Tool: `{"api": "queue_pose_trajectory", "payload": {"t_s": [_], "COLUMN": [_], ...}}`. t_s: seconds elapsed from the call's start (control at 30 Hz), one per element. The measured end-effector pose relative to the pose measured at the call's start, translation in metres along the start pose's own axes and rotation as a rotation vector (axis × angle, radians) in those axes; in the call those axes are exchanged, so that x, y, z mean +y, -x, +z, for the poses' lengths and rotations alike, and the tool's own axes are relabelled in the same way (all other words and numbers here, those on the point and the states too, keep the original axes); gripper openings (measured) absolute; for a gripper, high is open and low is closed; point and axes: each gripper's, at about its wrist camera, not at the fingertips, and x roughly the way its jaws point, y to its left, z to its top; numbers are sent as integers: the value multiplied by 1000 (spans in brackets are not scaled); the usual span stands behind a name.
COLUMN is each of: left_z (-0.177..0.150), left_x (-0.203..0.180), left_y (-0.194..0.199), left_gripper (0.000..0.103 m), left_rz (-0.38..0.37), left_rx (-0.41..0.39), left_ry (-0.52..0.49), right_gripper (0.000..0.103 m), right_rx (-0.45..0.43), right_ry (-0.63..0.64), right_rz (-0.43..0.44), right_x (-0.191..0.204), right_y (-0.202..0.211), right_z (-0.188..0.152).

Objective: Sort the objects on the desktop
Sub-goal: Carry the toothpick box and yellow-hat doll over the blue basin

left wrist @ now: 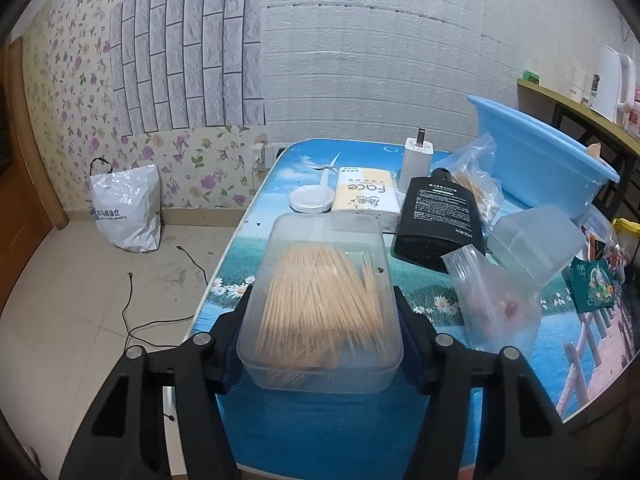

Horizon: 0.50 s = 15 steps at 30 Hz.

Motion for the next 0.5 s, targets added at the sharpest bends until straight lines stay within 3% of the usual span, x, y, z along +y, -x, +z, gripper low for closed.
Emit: {"api": "queue_pose_trajectory", "payload": {"t_s": [0.1,0.5], "left_z": [0,27], "left_x": [-2,-18], "left_y": [4,46], "left_gripper": [61,61], "left_rz": [5,-22], "left_rx": [-7,-106], "left_ry": [2,-8], "right_gripper": [59,56], "right_rx": [-8,-116], "right_ry": [-54,-131], "right_rz": [54,70], "right_x": [-12,-33], "right_y": [2,38], "right_z": [1,20]}}
